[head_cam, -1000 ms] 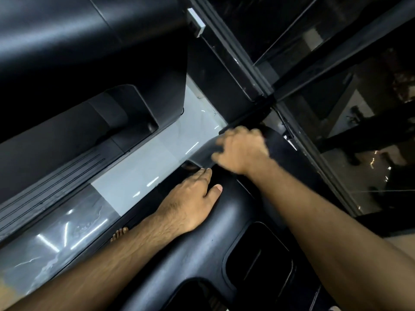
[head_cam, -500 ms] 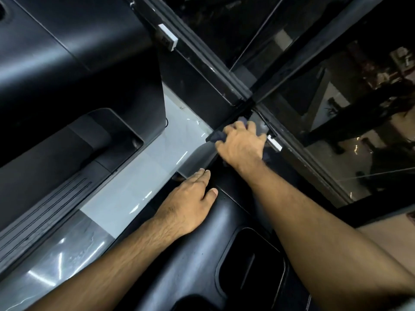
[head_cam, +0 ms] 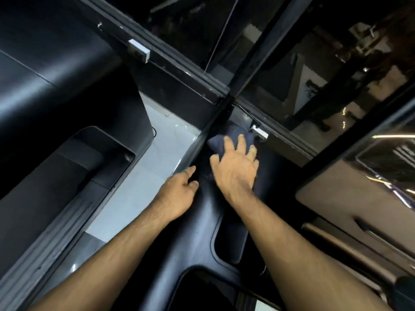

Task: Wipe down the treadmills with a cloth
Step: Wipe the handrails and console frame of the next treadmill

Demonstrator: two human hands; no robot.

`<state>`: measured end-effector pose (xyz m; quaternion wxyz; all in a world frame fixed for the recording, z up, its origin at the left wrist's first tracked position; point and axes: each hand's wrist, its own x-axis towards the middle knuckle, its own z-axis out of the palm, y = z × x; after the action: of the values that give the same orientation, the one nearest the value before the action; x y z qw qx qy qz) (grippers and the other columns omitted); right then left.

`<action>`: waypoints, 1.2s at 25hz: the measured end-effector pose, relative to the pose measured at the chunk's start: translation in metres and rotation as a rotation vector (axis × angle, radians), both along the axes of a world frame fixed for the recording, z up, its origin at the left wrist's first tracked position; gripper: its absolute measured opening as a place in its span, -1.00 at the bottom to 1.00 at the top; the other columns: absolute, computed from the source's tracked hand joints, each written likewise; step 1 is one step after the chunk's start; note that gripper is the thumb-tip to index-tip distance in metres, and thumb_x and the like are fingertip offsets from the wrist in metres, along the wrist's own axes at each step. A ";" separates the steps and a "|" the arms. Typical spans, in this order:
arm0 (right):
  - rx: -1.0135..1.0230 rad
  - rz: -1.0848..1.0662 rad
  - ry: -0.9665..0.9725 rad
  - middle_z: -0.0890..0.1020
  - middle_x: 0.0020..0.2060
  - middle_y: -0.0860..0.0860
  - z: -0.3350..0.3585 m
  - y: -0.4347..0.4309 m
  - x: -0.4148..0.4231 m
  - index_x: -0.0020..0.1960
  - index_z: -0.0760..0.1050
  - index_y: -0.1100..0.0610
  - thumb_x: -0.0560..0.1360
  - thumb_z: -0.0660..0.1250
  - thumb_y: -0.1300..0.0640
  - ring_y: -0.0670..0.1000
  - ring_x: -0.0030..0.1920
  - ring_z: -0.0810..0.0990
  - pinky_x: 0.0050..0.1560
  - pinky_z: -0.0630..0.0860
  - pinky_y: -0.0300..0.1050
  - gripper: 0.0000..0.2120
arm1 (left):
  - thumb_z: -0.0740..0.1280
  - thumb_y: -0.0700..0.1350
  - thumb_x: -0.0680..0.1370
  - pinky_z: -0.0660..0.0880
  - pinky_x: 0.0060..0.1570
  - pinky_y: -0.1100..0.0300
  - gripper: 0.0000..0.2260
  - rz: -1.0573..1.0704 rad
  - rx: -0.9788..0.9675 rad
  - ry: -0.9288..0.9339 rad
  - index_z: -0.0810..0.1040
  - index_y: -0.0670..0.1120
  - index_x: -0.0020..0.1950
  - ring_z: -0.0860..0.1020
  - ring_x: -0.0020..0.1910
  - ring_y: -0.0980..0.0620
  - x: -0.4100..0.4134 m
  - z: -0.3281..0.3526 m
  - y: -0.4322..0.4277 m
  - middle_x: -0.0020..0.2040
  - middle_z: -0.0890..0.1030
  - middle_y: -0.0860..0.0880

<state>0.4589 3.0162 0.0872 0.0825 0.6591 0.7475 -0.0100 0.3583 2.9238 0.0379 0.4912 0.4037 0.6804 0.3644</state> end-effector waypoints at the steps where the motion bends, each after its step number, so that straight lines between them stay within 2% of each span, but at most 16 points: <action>1: -0.023 0.070 -0.026 0.17 0.59 0.04 0.007 -0.018 0.003 0.53 0.25 -0.09 0.56 0.24 -0.09 0.26 0.51 0.20 0.36 0.32 0.18 -0.45 | 0.25 -0.11 0.58 0.17 0.42 0.26 -0.56 0.025 -0.011 -0.030 0.36 -0.01 0.48 0.34 0.44 0.10 -0.002 0.004 -0.003 0.46 0.40 0.05; 4: -0.090 0.191 -0.056 0.51 0.30 0.02 0.042 -0.062 0.011 0.25 0.49 -0.04 0.51 0.33 0.06 0.20 0.27 0.52 0.10 0.48 0.04 -0.69 | 0.26 -0.11 0.54 0.31 0.42 0.10 -0.58 -0.027 -0.021 0.090 0.45 -0.01 0.42 0.43 0.39 0.02 0.001 0.024 -0.020 0.38 0.51 0.00; 7: -0.151 0.145 -0.035 0.64 0.08 0.04 0.069 -0.083 0.032 0.11 0.58 0.01 0.49 0.31 0.12 0.18 0.13 0.63 -0.01 0.54 -0.02 -0.79 | 0.24 -0.12 0.57 0.41 0.31 0.12 -0.64 -0.153 0.031 0.299 0.48 0.08 0.37 0.50 0.31 -0.04 0.018 0.048 -0.044 0.29 0.58 0.00; 13: -0.102 0.069 0.078 0.62 0.09 0.02 0.103 -0.121 0.125 0.11 0.55 -0.02 0.48 0.32 0.10 0.19 0.14 0.62 0.04 0.52 0.01 -0.79 | 0.21 -0.05 0.56 0.48 0.12 0.09 -0.67 -0.367 0.207 0.564 0.46 0.19 0.31 0.55 0.19 -0.08 0.088 0.104 -0.074 0.19 0.62 0.05; 15: -0.067 0.026 0.146 0.59 0.09 0.02 0.107 -0.146 0.166 0.12 0.53 -0.05 0.50 0.32 0.08 0.20 0.15 0.60 0.11 0.54 0.09 -0.81 | 0.20 -0.07 0.56 0.49 0.08 0.06 -0.71 -0.452 0.295 0.611 0.49 0.13 0.26 0.55 0.16 -0.09 0.128 0.117 -0.082 0.15 0.63 0.04; 19: 0.076 -0.069 0.178 0.56 0.14 -0.01 0.104 -0.206 0.264 0.16 0.49 -0.08 0.54 0.28 0.06 0.16 0.19 0.57 0.13 0.45 0.10 -0.79 | 0.20 -0.11 0.58 0.44 0.21 0.05 -0.66 -0.579 0.411 0.658 0.46 0.04 0.35 0.50 0.29 -0.09 0.226 0.125 -0.102 0.31 0.56 0.00; 23: 0.162 -0.239 0.145 0.52 0.20 0.00 0.120 -0.256 0.383 0.24 0.45 -0.08 0.52 0.26 0.07 0.15 0.21 0.53 0.11 0.41 0.09 -0.71 | 0.20 -0.01 0.60 0.40 0.30 0.09 -0.63 -0.661 0.481 0.647 0.40 0.05 0.41 0.45 0.36 -0.04 0.333 0.131 -0.147 0.40 0.48 0.03; 27: 0.216 -0.385 0.211 0.53 0.17 -0.03 0.111 -0.306 0.457 0.19 0.45 -0.07 0.51 0.27 0.02 0.13 0.19 0.53 0.10 0.43 0.06 -0.74 | 0.15 0.02 0.63 0.12 0.49 0.11 -0.54 -0.882 0.621 0.818 0.27 -0.05 0.52 0.23 0.51 0.03 0.407 0.126 -0.183 0.52 0.30 -0.04; 30: 0.268 -0.512 0.281 0.52 0.26 -0.06 0.087 -0.336 0.492 0.30 0.44 -0.09 0.53 0.30 -0.02 0.09 0.25 0.50 0.17 0.43 0.04 -0.65 | 0.10 0.06 0.64 -0.04 0.54 0.04 -0.48 -0.998 0.699 0.946 0.13 -0.07 0.57 0.04 0.57 0.01 0.443 0.121 -0.195 0.59 0.11 -0.05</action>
<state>0.9508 2.6803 0.1742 -0.1144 0.8229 0.5560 -0.0227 0.8011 2.7290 0.1590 0.0984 0.9072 0.4008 0.0821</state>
